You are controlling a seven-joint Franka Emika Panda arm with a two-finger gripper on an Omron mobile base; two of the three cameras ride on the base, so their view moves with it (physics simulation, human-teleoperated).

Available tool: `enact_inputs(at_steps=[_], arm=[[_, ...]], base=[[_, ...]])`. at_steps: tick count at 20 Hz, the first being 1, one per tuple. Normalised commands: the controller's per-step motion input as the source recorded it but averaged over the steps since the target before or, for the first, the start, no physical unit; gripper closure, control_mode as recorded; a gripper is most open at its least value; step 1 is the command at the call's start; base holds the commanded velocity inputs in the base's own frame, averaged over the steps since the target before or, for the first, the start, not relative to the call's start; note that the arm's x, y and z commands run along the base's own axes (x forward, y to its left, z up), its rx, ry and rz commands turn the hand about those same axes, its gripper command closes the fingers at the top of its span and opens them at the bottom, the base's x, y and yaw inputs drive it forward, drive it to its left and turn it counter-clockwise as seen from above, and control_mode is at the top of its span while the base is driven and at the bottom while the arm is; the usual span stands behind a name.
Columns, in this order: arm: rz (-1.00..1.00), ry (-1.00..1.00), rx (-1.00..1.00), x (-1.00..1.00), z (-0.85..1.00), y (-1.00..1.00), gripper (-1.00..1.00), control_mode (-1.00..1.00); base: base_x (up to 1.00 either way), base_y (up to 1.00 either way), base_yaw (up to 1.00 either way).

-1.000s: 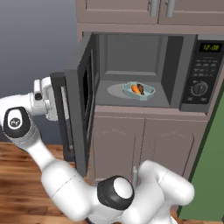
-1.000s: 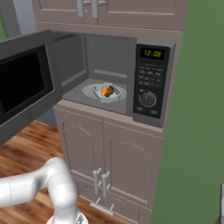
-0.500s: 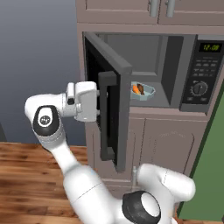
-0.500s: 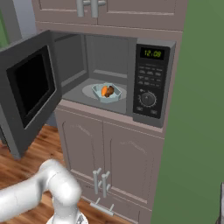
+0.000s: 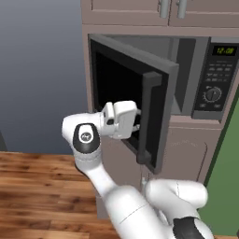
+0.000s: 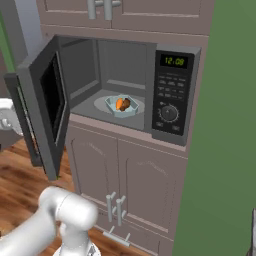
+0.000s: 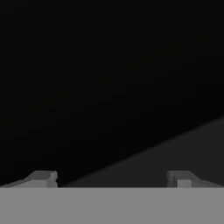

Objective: Place the tupperware containing the chicken drumstick and carrot meal in the microwave. Close the microwave door and press the start button to reheat the meal.

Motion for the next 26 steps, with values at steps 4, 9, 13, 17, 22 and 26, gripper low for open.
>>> enact_inputs(at_steps=[4, 9, 13, 17, 22, 26], arm=[[0.0, 0.0, 0.0, 0.03, -0.08, -0.66, -1.0, -1.0], [0.01, 0.02, 0.0, 0.6, 0.08, -0.5, -1.0, -1.0], [0.02, 0.12, 0.0, 0.85, 0.29, -0.43, -1.0, -1.0], [0.03, 0.16, 0.0, 0.88, 0.27, -0.29, -1.0, -1.0], [0.13, 0.13, 0.0, 0.78, 0.15, -0.06, -1.0, -1.0], [0.26, 0.05, 0.0, 0.78, 0.01, -0.02, -1.0, -1.0]], base=[[0.0, 0.0, 0.0], [0.0, 0.0, 0.0], [0.0, 0.0, 0.0], [0.0, 0.0, 0.0], [0.0, 0.0, 0.0], [0.0, 0.0, 0.0]])
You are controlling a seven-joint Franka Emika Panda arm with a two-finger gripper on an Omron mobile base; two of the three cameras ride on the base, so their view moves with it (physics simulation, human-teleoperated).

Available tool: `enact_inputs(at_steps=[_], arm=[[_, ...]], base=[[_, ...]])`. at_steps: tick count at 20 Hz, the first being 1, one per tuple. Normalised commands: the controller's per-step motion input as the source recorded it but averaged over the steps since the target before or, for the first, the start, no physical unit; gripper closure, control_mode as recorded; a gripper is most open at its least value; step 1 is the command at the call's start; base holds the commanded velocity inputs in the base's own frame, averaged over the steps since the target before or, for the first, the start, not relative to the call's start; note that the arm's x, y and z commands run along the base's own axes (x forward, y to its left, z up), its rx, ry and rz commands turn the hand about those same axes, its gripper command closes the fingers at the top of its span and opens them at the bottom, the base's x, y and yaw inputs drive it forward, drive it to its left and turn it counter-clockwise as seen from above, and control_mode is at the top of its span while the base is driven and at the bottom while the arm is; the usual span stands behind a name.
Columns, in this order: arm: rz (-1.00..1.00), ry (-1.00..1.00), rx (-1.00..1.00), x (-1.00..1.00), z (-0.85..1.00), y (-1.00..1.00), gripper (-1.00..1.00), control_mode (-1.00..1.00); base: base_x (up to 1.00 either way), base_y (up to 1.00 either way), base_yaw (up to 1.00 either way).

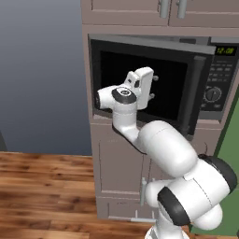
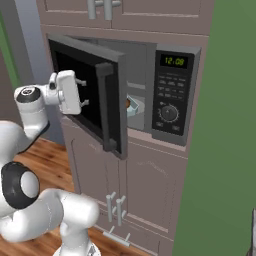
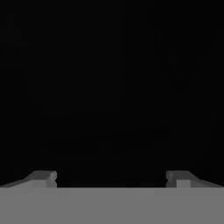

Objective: Place the tupperware containing the chicken drumstick and carrot meal in the microwave. Close the microwave door and press the start button to reheat the meal.

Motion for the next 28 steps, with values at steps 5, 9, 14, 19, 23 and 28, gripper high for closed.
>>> enact_inputs(at_steps=[5, 9, 14, 19, 23, 28], arm=[[0.32, 0.0, 0.0, 0.77, 0.0, -0.06, -1.0, -1.0], [0.36, 0.0, 0.01, 0.7, 0.0, -0.12, -1.0, -1.0], [0.37, 0.0, 0.01, 0.73, 0.0, -0.14, -1.0, -1.0], [0.34, 0.01, 0.0, 0.81, 0.0, -0.04, -1.0, -1.0], [0.28, 0.08, 0.0, 0.83, 0.0, 0.0, -1.0, -1.0], [0.18, 0.11, 0.0, 0.35, 0.04, 0.05, -1.0, -1.0]], base=[[0.0, 0.0, 0.0], [0.0, 0.0, 0.0], [0.0, 0.0, 0.0], [0.0, 0.0, 0.0], [0.0, 0.0, 0.0], [0.0, 0.0, 0.0]])
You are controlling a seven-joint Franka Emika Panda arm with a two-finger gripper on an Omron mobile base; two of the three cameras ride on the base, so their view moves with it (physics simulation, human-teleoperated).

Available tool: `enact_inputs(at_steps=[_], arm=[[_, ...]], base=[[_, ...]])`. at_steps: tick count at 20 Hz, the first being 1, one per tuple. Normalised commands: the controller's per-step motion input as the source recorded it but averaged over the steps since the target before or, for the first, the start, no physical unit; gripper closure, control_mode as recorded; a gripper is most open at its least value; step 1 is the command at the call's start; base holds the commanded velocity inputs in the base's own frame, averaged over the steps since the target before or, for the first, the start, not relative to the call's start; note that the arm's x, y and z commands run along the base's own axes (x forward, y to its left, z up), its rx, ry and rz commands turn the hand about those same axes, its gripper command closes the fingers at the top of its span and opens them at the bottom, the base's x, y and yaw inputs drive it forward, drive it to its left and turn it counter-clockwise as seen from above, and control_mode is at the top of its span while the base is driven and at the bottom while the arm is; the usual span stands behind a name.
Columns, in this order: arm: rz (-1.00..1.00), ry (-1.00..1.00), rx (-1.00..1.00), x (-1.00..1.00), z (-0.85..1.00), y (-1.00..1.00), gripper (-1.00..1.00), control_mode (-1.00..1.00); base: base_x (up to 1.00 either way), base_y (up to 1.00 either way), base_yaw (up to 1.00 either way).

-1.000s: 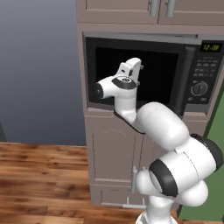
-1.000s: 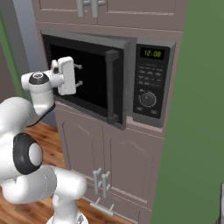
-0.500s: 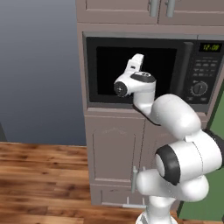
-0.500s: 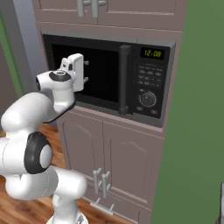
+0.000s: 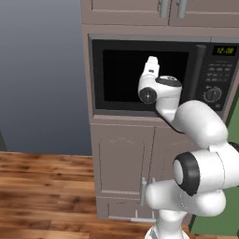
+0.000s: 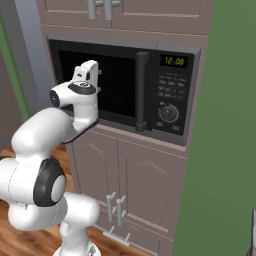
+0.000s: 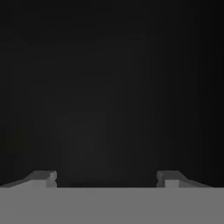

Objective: Place the tupperware containing the chicken drumstick and carrot meal in the microwave. Close the microwave door and press the start button to reheat the meal.

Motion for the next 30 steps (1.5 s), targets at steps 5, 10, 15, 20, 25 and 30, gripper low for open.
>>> enact_inputs(at_steps=[5, 10, 15, 20, 25, 30], arm=[[0.02, 0.05, -0.01, -0.19, 0.32, 0.4, -1.0, -1.0], [0.0, 0.0, 0.01, -0.55, 0.21, 0.34, -1.0, -1.0], [-0.05, -0.05, 0.24, -0.56, 0.09, 0.14, -1.0, -1.0], [-0.02, -0.03, 0.49, -0.78, 0.05, -0.05, -1.0, -1.0], [0.03, -0.04, 0.56, -0.78, 0.0, -0.27, -1.0, -1.0], [0.08, -0.1, 0.62, -0.43, 0.01, -0.13, -1.0, -1.0]], base=[[0.0, 0.0, 0.0], [0.0, 0.0, 0.0], [0.0, 0.0, 0.0], [0.0, 0.0, 0.0], [0.0, 0.0, 0.0], [0.0, 0.0, 0.0]])
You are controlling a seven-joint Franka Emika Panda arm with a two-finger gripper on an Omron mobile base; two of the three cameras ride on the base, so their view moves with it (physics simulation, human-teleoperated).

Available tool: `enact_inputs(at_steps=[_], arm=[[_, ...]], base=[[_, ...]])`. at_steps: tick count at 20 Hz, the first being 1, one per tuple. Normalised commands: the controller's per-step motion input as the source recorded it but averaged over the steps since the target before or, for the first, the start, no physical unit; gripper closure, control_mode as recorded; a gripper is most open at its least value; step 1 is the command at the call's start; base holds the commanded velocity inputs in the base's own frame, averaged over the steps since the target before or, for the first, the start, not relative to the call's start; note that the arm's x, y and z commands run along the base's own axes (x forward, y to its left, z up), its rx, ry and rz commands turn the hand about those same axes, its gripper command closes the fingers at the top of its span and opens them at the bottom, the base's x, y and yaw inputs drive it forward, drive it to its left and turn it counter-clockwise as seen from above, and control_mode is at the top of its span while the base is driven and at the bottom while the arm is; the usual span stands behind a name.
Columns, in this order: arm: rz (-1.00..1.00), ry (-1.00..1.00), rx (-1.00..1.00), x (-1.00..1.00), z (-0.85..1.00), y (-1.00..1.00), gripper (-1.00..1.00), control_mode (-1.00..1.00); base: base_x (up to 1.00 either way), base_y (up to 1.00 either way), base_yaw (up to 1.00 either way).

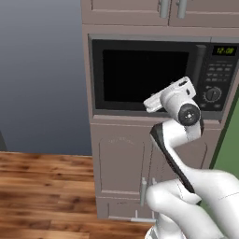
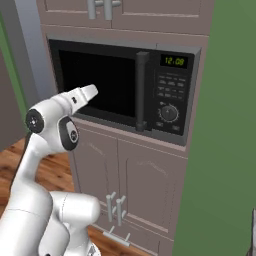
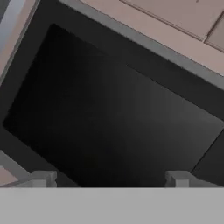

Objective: Place the tupperware containing the chicken drumstick and carrot meal in the microwave. Close the microwave door and press the start button to reheat the meal.

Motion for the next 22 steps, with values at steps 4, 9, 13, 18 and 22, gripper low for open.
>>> enact_inputs(at_steps=[4, 9, 13, 18, 22], arm=[[0.0, -0.02, 0.62, -0.13, 0.27, 0.0, -1.0, -1.0], [0.0, 0.02, 0.67, -0.04, 0.5, 0.0, -1.0, -1.0], [0.0, 0.12, 0.71, 0.0, 0.4, -0.03, -1.0, -1.0], [0.0, 0.21, 0.75, -0.03, 0.12, -0.23, -1.0, -1.0], [0.0, 0.2, 0.7, -0.15, -0.06, -0.4, -1.0, -1.0]], base=[[0.0, 0.0, 0.0], [0.0, 0.0, 0.0], [0.0, 0.0, 0.0], [0.0, 0.0, 0.0], [0.0, 0.0, 0.0]])
